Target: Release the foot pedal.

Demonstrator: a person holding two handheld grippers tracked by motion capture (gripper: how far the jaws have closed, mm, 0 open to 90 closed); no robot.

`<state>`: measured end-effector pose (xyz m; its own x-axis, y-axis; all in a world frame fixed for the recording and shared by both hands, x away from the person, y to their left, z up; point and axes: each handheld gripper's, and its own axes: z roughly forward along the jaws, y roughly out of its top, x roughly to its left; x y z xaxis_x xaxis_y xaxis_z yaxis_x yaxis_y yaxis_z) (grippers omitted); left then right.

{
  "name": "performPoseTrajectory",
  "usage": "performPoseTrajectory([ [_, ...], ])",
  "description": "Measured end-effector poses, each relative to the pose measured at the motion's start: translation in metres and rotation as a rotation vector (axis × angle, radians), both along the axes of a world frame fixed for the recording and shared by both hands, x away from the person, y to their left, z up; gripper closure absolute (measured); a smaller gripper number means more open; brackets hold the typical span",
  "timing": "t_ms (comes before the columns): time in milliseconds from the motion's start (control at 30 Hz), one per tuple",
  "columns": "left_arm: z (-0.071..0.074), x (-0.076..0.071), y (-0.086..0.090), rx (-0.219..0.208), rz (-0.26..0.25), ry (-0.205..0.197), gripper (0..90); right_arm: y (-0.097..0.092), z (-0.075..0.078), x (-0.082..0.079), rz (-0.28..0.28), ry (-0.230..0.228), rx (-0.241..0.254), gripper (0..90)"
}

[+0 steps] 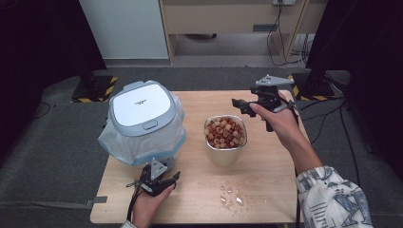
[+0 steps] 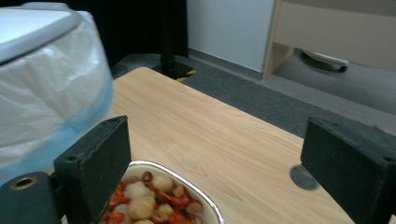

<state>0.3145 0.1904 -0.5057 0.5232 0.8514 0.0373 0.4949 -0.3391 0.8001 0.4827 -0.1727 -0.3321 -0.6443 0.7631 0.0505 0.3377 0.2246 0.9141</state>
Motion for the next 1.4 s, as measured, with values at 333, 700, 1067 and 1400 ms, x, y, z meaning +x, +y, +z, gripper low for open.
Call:
performPoseTrajectory([
  [333, -0.001, 0.001, 0.001, -0.004, -0.008, -0.001, 32.7, -0.028, -0.025, -0.013, -0.093, 0.013, -0.019, 7.8],
  [700, -0.001, 0.002, 0.001, -0.009, -0.012, 0.002, 30.7, -0.050, -0.062, -0.034, -0.159, 0.050, -0.038, 7.6],
  [1067, -0.001, 0.002, 0.002, -0.007, -0.008, 0.008, 30.2, -0.073, -0.127, -0.046, -0.287, 0.151, -0.083, 6.8],
  [1400, -0.002, 0.003, 0.003, -0.007, -0.006, 0.014, 30.2, -0.072, -0.188, -0.043, -0.359, 0.328, -0.200, 6.6],
])
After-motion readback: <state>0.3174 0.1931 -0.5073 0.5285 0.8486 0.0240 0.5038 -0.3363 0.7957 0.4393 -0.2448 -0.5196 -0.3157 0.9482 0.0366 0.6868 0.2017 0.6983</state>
